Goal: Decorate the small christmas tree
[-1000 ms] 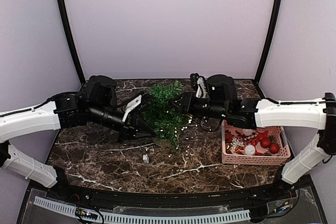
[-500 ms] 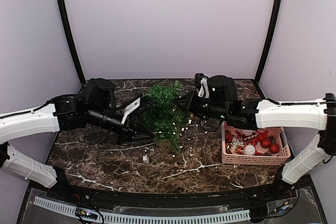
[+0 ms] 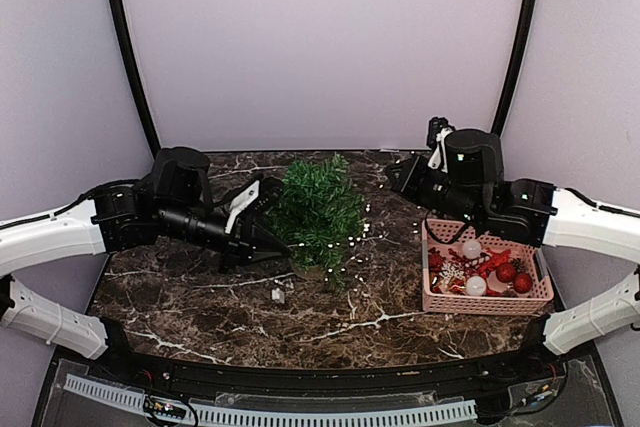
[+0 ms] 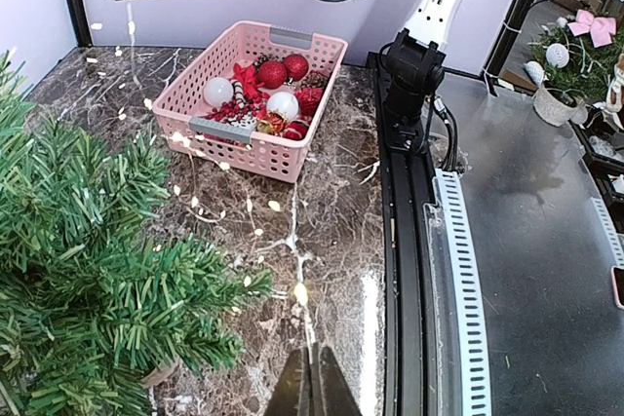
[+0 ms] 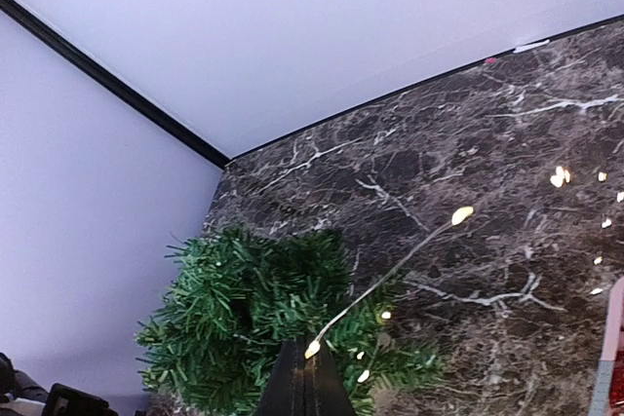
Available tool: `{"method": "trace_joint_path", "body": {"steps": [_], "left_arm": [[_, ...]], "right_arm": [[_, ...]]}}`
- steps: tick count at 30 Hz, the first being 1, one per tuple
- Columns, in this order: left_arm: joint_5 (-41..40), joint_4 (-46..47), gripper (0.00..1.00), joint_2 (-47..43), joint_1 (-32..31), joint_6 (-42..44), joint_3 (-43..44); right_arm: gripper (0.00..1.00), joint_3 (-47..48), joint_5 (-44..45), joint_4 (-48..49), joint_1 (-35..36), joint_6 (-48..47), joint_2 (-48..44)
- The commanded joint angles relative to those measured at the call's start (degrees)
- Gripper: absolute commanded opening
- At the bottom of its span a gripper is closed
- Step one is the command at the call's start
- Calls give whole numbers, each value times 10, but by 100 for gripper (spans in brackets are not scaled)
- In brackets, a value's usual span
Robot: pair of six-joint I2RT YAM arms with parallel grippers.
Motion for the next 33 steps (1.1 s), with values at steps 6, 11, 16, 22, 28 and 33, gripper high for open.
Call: {"method": "trace_joint_path", "body": {"steps": [6,11,16,22,28,33], "left_arm": [[11,-22,0,-15,-1,-3,13],[16,-28,0,-19,-2,-8,23],[35,-27,0,-22,-2,-21,34],[44,-33,0,-16,-2,-31,29],[55,-56,0,2,-3,-36,24],[48,-89,0,28,-17,-17,35]], "right_arm": [[0,17,160,-170,-11,-32,-97],[0,9,186,-210,-56,-46,-146],[0,14,198,-232,-122,-85,-171],[0,-29,144,-216,-172,-82,-177],[0,-98,91,-204,-172,-40,-166],[57,-103,73,-221,-172,-53,-168]]}}
